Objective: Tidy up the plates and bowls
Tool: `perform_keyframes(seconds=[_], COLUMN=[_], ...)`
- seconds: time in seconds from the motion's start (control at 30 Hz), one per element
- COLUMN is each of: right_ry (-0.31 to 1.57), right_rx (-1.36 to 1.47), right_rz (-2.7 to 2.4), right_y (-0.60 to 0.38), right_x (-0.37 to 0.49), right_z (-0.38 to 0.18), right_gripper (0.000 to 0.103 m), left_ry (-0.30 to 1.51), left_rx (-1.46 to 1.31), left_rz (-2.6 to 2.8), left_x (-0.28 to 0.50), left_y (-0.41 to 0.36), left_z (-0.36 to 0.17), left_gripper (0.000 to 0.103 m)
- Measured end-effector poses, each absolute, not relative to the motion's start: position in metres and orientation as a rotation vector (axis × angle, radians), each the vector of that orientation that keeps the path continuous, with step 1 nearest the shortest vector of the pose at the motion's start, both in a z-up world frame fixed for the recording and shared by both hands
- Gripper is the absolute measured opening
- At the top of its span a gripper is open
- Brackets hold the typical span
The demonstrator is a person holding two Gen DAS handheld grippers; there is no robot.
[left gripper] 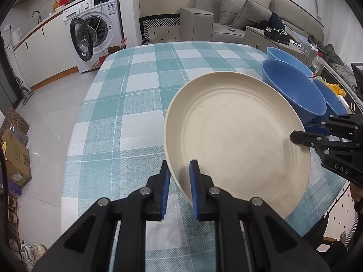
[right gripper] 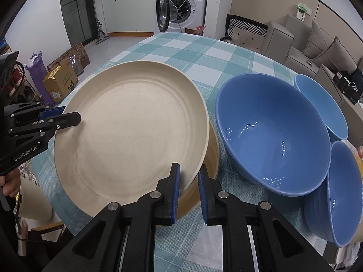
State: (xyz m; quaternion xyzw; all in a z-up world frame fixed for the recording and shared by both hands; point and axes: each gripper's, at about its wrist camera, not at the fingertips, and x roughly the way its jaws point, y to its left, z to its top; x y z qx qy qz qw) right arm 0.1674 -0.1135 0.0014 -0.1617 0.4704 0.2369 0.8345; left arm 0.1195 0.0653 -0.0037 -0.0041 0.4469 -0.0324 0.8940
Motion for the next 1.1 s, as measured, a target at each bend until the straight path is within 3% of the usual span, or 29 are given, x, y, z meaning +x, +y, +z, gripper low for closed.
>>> perform_keyframes(seconds=[1.1], right_ry=[1.029], right_rx=[-0.416], right_rz=[0.461], right_y=[-0.118], right_x=[0.175], right_z=[-0.022], right_gripper=[0.022], left_ry=[0.926], left_rx=[0.136], left_rz=[-0.063], left_x=[0.129], left_y=[0.041], left_z=[-0.019], left_gripper=[0.017])
